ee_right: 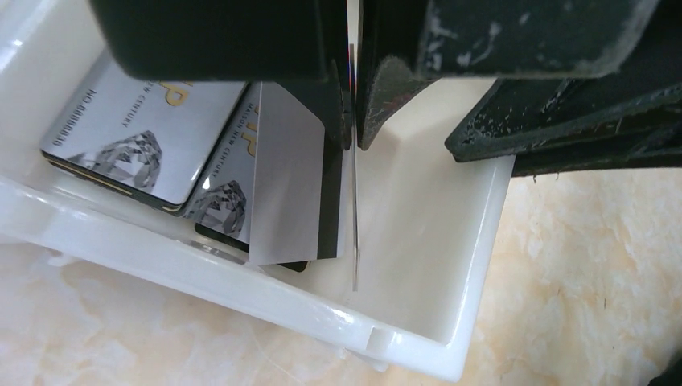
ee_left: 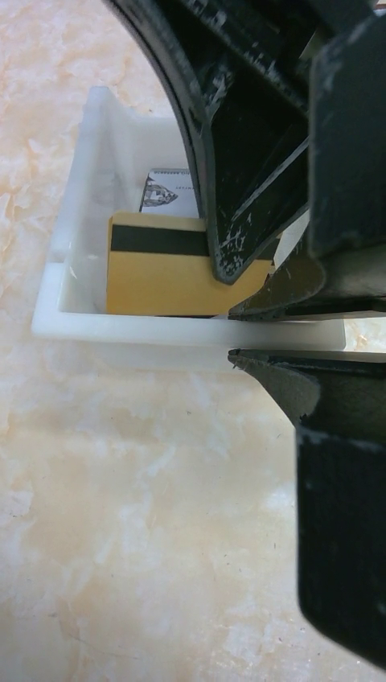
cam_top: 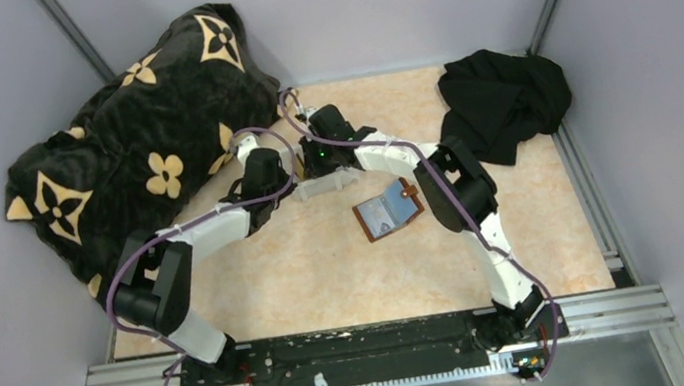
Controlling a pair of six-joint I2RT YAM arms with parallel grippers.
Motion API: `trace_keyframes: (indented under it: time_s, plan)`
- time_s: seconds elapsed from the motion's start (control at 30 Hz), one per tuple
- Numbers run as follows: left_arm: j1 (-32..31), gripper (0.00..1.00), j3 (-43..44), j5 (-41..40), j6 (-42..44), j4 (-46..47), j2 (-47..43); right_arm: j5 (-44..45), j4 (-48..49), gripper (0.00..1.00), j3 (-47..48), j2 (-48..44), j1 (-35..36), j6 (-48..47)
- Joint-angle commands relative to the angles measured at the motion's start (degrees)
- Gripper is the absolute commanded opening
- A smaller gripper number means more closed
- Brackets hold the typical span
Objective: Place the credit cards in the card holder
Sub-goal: Pick up the credit card from the storage box.
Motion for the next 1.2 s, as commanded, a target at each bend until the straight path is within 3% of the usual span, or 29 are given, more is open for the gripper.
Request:
trace_keyframes:
  time_s: [0.0,0.33,0.73,1.17]
  plan:
    - [1.8,0.00,1.0,-2.3,2.5,-6.5,3.5,0.9,3.6,0.00,-5.2,-5.7,0.8,-3.7]
    - [3.4,0.00,6.7,-2.3,4.1,-7.3,6.2,3.2,18.0,0.00,-16.5,-12.5,0.5,-5.5]
    - [3.5,0.42,6.7,-1.4,4.2,-7.2,3.3,3.4,24.7,0.00,-22.6,-19.5,-1.2,-5.8]
    - [3.5,0.51,8.0,6.4,11.1,0.4,2.4,7.9,32.7,0.00,-29.1,-25.9,-1.2,-8.6]
